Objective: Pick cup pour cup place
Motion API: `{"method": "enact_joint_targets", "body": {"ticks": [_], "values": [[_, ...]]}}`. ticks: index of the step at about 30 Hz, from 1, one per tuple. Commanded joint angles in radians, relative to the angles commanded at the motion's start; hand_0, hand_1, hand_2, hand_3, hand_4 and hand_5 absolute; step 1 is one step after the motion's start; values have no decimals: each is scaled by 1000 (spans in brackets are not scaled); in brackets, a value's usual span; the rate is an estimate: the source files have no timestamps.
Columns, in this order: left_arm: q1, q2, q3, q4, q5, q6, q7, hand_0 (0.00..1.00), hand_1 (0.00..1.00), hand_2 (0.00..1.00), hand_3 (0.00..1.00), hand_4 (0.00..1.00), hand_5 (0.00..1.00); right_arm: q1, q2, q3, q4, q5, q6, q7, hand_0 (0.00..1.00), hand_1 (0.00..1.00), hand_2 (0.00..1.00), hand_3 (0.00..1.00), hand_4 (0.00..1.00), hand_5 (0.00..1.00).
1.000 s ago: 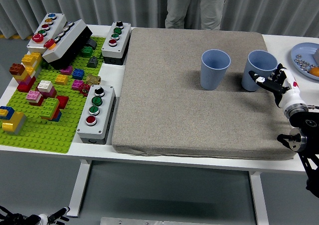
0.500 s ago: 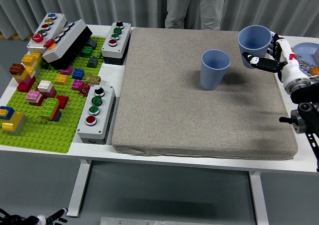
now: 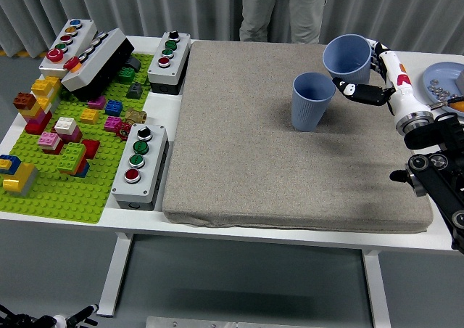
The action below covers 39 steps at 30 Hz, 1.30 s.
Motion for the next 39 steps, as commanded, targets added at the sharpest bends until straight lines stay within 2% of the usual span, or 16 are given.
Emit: {"method": "enact_joint_targets", "body": {"ticks": [9, 15, 19, 29, 39], "values": [[-1, 0, -5, 0, 3, 0, 0, 853, 865, 885, 775, 599, 998, 5, 0, -4, 6, -151, -22, -17, 638, 538, 464, 504, 503, 2], [-2, 0, -9, 0, 6, -1, 1, 853, 865, 885, 775, 598, 998, 2, 3, -20, 23, -342, -36, -48, 638, 536, 464, 505, 503, 2], [-3, 0, -10, 0, 8, -1, 1, 853, 865, 885, 775, 599, 998, 1, 6, -39, 34, -417, -42, -58, 642, 537, 464, 505, 500, 2], [-3, 1, -17, 0, 14, -2, 2, 852, 867, 884, 775, 598, 998, 9, -5, -73, 25, -488, -57, -51, 642, 537, 463, 505, 501, 2], [-5, 1, -23, 0, 20, -3, 3, 854, 867, 884, 775, 598, 998, 14, -15, -81, 12, -493, -64, -46, 643, 537, 462, 503, 501, 2]]}}
